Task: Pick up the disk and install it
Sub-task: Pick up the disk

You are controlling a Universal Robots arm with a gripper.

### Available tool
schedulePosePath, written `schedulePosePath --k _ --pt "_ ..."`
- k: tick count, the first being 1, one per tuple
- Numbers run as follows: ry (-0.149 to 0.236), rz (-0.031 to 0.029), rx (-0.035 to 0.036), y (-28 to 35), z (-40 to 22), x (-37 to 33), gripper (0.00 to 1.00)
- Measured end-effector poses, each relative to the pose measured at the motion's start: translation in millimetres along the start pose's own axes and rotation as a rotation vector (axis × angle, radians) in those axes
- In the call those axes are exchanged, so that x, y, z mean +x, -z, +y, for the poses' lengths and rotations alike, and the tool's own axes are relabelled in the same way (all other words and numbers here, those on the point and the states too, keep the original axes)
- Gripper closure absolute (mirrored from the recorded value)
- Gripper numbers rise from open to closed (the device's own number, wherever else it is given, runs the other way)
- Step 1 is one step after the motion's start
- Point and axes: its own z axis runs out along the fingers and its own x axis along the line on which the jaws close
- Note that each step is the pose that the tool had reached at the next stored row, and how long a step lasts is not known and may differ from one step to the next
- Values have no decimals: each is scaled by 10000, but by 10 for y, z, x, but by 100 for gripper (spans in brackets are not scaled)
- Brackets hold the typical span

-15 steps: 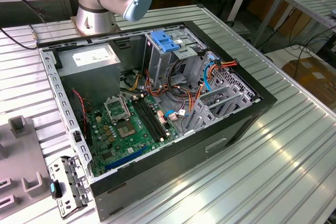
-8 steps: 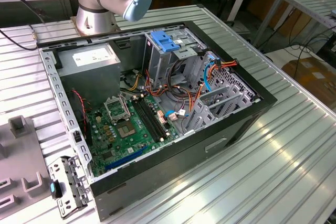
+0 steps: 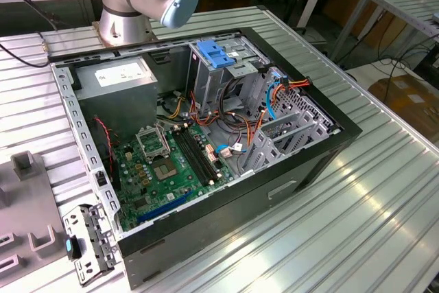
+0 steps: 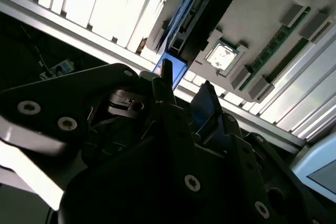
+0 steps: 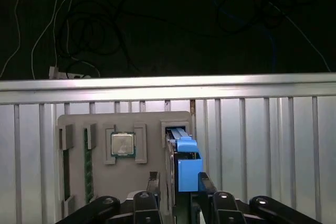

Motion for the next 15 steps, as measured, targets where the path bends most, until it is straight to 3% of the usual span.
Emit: schedulePosePath --k 9,10,11,15 --pt "0 0 2 -38 6 -34 56" --pt "0 0 2 -48 6 -34 56" --pt "0 0 2 -60 7 -34 50" --pt "0 -21 2 -157 19 -35 50"
